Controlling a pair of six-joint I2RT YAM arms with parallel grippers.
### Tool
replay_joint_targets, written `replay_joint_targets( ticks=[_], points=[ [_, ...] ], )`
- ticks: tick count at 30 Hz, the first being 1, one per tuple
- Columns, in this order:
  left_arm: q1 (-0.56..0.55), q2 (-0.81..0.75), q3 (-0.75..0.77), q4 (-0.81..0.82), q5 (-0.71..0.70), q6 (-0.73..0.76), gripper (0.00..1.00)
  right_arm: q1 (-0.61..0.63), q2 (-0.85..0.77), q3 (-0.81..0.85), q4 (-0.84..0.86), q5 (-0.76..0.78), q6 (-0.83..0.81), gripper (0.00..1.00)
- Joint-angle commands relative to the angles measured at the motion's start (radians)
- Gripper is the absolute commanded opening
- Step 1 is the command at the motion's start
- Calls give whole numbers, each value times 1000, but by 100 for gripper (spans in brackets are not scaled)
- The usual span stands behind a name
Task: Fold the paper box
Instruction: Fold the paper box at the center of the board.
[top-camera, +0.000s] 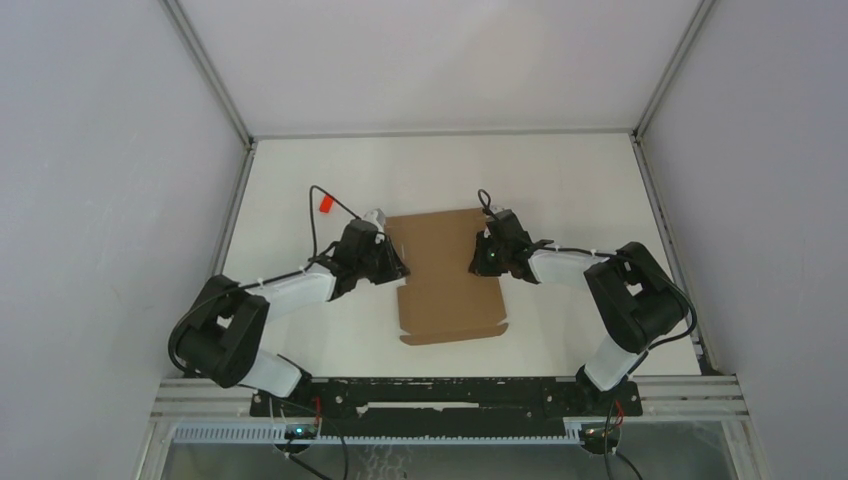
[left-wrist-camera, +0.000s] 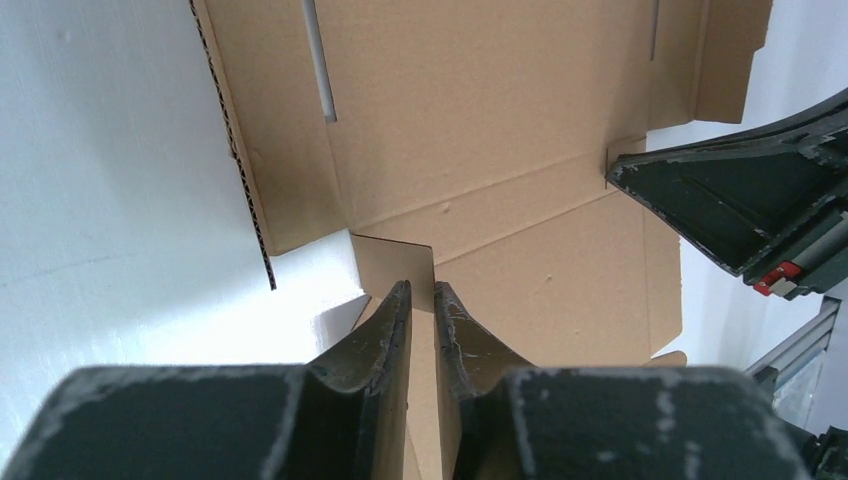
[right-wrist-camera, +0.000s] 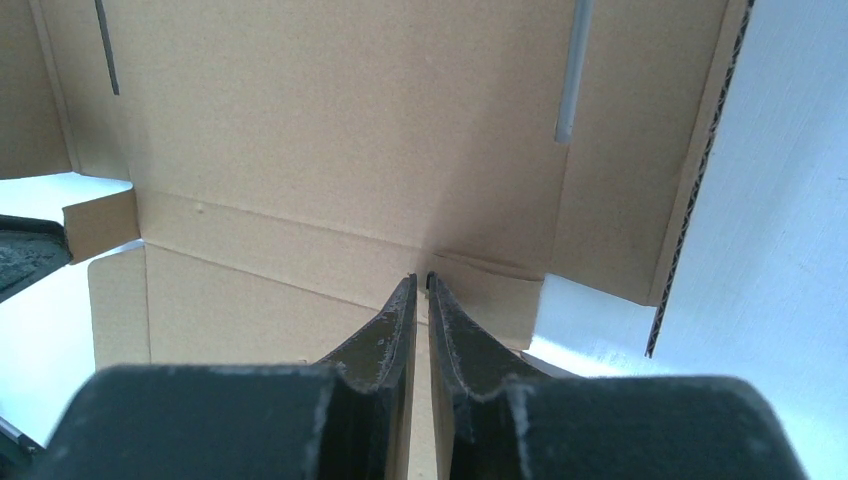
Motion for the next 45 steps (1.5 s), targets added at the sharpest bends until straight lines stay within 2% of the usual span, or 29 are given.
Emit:
replay_joint_targets(
  ticks=[1, 14, 32, 38, 45],
  points=[
    [7, 23, 1, 38, -13, -14, 18, 17, 71, -43, -131, 16, -3, 18],
    [5, 92, 27, 36, -19, -12, 18, 19, 80, -43, -132, 27, -4, 18],
    [-51, 186, 102, -106, -145, 18, 18, 20, 74, -42, -154, 50, -9, 18],
    [-75, 191, 148, -192, -227, 37, 18, 24, 66, -25, -190, 91, -15, 19],
    [-88, 189, 180, -246, -267, 48, 22, 31, 58, -10, -218, 114, -12, 19]
  ],
)
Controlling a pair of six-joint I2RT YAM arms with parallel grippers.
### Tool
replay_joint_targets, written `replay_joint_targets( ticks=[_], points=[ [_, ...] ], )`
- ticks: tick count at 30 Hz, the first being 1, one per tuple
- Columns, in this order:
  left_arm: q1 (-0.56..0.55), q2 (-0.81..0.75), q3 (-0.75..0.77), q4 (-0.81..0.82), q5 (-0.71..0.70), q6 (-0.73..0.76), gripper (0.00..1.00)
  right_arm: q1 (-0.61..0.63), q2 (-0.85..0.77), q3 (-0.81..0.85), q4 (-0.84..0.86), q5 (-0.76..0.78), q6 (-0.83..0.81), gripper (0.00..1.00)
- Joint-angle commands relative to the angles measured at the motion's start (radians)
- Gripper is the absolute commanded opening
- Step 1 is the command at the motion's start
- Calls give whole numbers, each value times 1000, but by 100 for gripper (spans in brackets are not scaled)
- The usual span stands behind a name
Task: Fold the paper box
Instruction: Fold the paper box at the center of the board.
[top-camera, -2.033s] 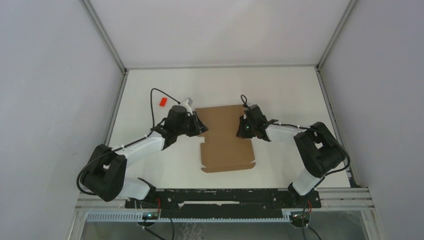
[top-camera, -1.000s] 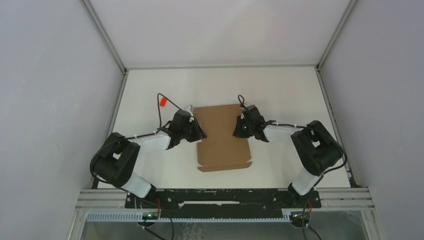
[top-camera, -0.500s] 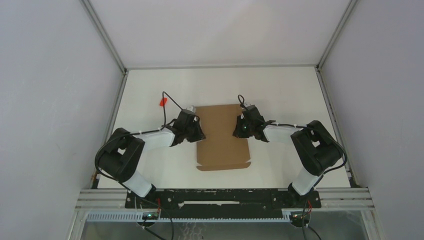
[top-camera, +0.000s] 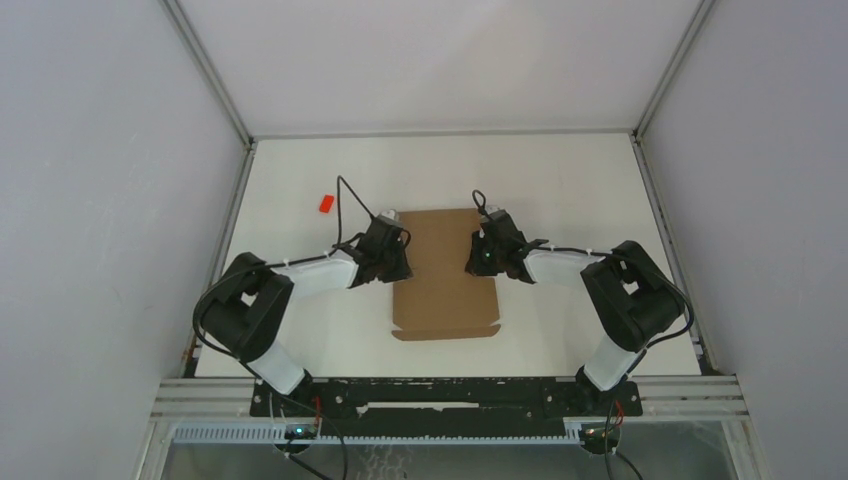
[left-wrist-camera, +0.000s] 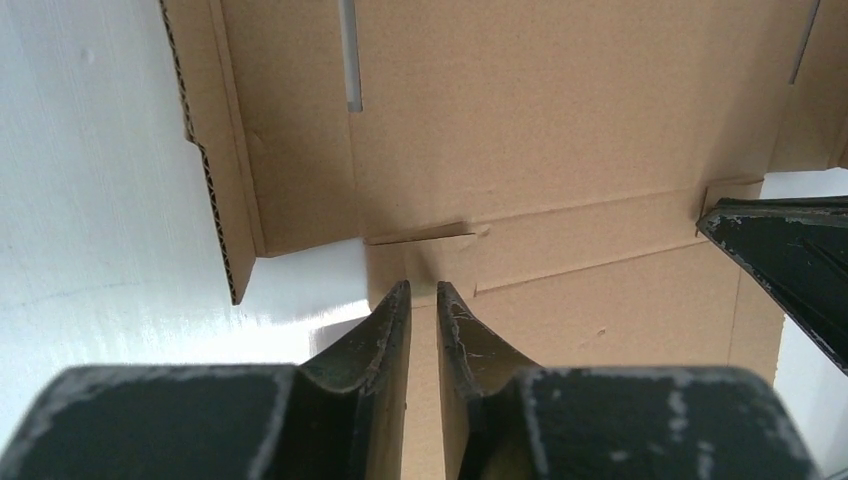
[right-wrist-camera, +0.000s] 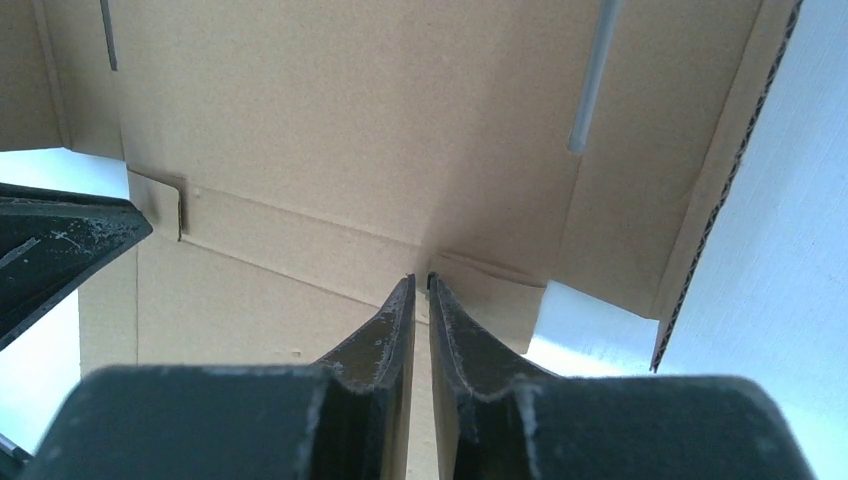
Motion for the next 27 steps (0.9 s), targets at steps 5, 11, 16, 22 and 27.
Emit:
replay_joint_targets(
  ticks=[5, 11, 16, 22, 27],
  points=[
    [-18, 26, 57, -149, -109, 46, 35, 10, 35, -25, -219, 104, -19, 20],
    [-36, 34, 87, -211, -163, 56, 36, 19, 33, -25, -225, 113, -12, 21],
    [-46, 38, 96, -223, -177, 55, 35, 27, 28, -25, -224, 112, -9, 21],
    [-54, 46, 125, -253, -197, 60, 36, 28, 24, -19, -241, 122, -11, 21],
    [-73, 67, 164, -299, -231, 66, 36, 38, 30, -10, -254, 146, -8, 21]
  ],
)
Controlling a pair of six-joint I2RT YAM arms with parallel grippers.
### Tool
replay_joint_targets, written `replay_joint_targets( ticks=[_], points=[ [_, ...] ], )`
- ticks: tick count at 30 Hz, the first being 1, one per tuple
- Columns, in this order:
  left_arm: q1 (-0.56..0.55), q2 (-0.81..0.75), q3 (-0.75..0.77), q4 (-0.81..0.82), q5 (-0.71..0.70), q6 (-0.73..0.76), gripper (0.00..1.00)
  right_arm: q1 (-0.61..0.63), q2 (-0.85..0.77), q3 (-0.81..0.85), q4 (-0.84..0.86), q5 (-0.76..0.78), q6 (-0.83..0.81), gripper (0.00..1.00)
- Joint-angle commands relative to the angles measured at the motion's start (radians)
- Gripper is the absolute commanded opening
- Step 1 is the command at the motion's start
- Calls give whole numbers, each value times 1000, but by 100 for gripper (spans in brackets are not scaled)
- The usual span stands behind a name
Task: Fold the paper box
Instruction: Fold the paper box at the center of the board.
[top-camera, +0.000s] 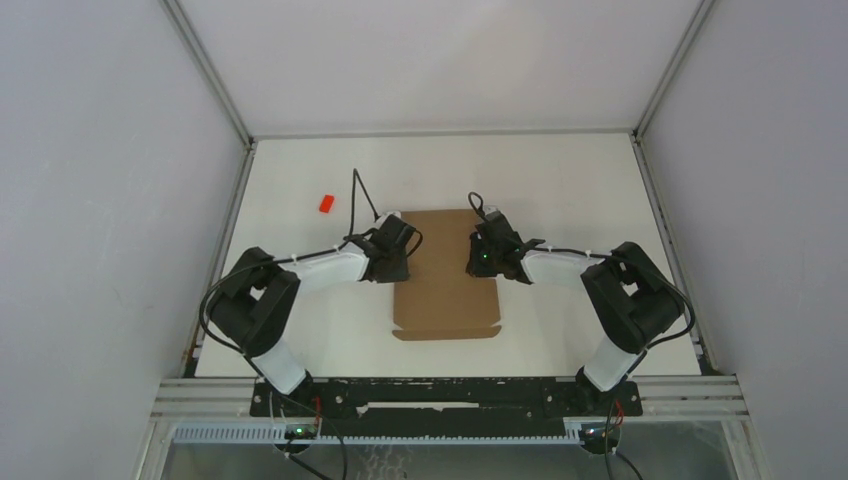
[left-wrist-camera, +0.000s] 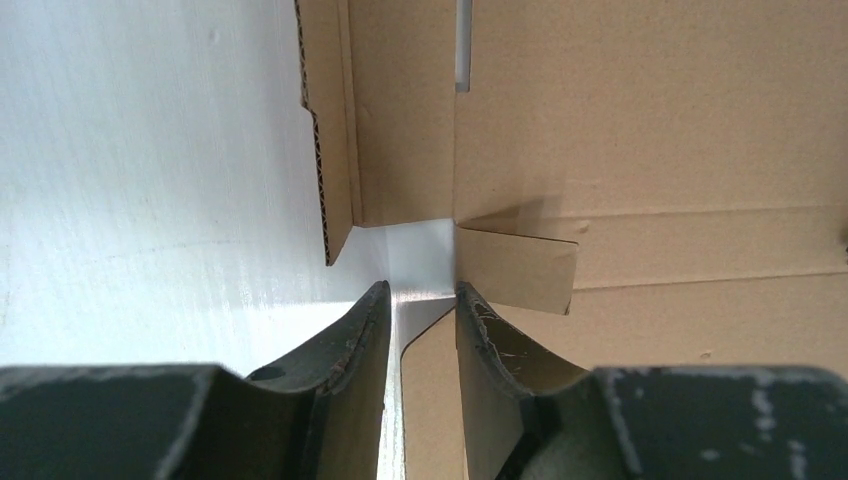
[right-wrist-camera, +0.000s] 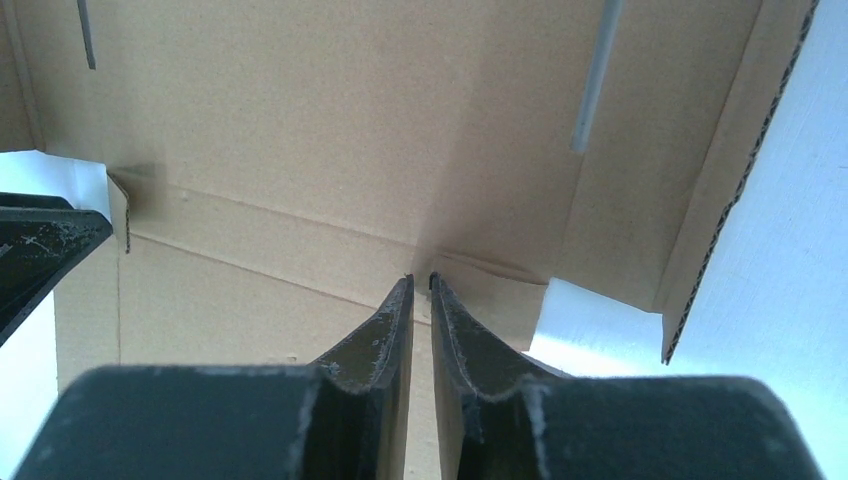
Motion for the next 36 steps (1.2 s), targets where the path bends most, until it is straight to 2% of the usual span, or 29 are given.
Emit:
replay_joint_targets(
  ticks=[1, 6, 14, 16, 20, 22, 26, 29, 36],
  points=[
    [-20, 29, 63, -79, -55, 30, 36, 12, 39, -28, -200, 74, -10, 22],
    [-25, -7, 68, -102, -57, 31, 35, 28, 2, -25, -195, 38, -11, 23],
    [-23, -194, 144, -266, -103, 67, 40, 17, -289, 81, -334, -38, -70, 39],
    [-15, -244, 172, -292, -109, 74, 41, 0, -346, 117, -358, -83, -86, 42],
    [37, -274, 233, -302, -90, 101, 43, -79, -402, 168, -368, -164, -101, 43],
    [84, -252, 279, -299, -54, 121, 43, -144, -399, 180, -366, -178, -108, 40],
    [167, -166, 392, -261, 11, 178, 43, -287, -356, 197, -362, -187, -114, 26],
    [234, -79, 482, -247, 65, 209, 39, -353, -290, 207, -354, -162, -115, 24],
    [352, 66, 589, -168, 189, 219, 39, -434, -137, 235, -326, -158, -107, 25]
  ],
)
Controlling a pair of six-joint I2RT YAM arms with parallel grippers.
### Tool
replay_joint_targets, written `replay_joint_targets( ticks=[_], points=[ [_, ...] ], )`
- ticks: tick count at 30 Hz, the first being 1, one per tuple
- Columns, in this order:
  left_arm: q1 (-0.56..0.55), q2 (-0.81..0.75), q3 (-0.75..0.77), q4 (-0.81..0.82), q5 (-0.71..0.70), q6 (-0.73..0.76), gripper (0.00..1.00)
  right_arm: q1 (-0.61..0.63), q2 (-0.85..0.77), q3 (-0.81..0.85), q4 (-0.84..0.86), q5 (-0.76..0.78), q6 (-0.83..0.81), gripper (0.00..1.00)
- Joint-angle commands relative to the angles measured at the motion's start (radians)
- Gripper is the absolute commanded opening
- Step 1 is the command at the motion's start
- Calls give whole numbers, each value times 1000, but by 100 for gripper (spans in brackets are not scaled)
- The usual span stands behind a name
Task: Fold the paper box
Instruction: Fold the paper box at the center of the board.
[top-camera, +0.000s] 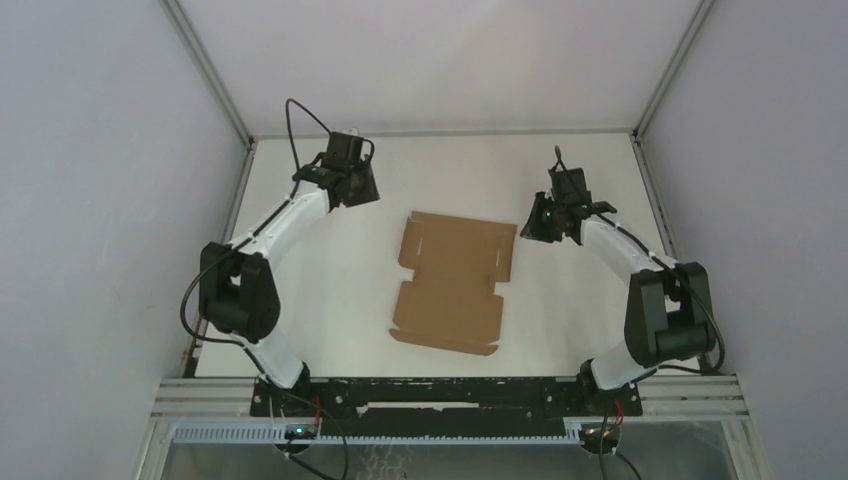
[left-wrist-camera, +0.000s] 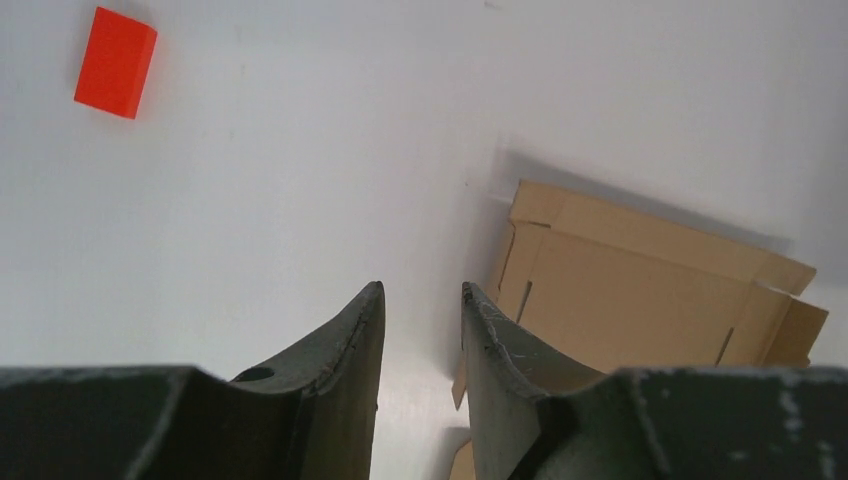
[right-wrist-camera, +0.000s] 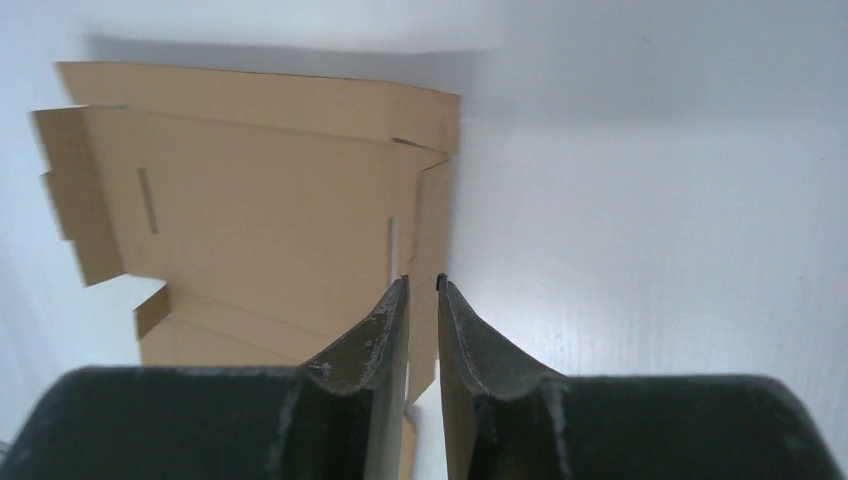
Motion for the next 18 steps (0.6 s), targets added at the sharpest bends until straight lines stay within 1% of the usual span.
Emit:
replay_joint_targets(
  ticks=[1, 4, 5, 9, 14, 18],
  points=[
    [58, 71, 109, 57, 103, 36, 39, -28, 66, 57, 23, 7, -14, 26],
    [76, 130, 151, 67, 156, 37, 39, -44, 110, 66, 44, 13, -7, 33],
    [78, 146, 162, 76, 168, 38, 39, -47, 119, 66, 60, 7, -8, 35],
    [81, 205, 203, 121, 235, 49, 40, -52, 163, 91, 94, 7, -16, 35],
    [95, 256, 221, 168, 306, 40, 54, -72, 221, 136, 114, -6, -17, 36],
    [106, 287, 222, 192, 345, 19, 54, -88, 269, 181, 115, -17, -12, 35]
  ],
)
